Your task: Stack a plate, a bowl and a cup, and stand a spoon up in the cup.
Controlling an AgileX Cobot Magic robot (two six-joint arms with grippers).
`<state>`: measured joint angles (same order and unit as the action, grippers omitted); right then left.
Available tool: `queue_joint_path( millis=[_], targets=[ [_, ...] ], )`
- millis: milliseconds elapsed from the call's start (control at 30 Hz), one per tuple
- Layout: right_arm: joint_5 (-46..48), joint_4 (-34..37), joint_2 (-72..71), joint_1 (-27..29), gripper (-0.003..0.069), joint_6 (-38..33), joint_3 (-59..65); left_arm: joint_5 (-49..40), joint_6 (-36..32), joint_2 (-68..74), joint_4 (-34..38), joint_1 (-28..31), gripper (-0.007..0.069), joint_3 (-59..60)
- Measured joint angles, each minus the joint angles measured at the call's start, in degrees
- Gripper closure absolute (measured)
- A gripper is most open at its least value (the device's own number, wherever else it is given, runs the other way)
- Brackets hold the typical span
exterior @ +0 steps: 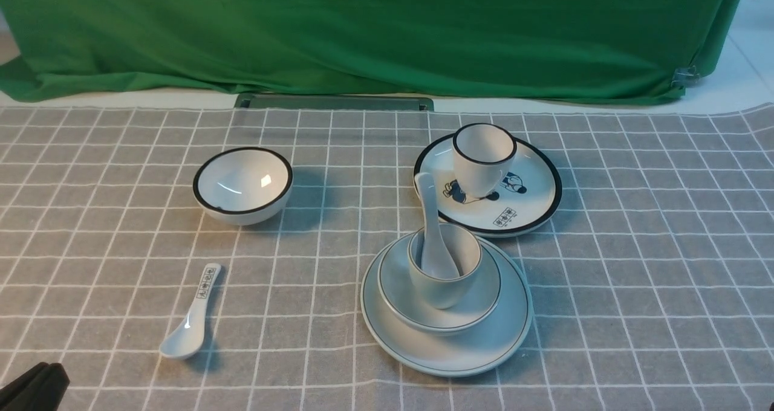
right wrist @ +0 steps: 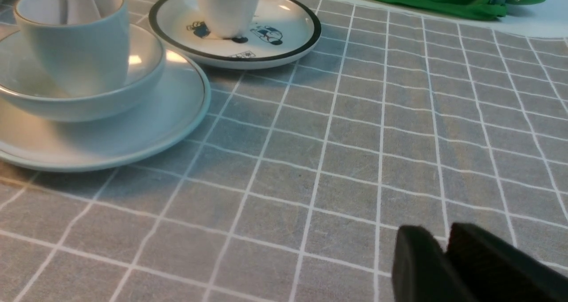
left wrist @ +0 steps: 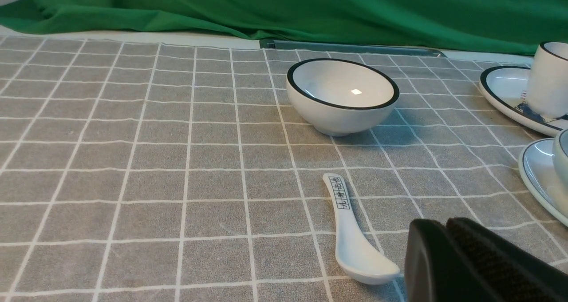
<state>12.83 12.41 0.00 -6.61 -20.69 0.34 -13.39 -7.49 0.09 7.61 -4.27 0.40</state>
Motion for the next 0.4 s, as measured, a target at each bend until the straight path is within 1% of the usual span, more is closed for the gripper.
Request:
queue_joint_path(
  millis=[400],
  targets=[
    [0.00,-0.06,0.00,0.00,0.0505,0.00,0.00,0.00,0.00,0.00,0.00,0.00,0.0612,0.00]
  ],
)
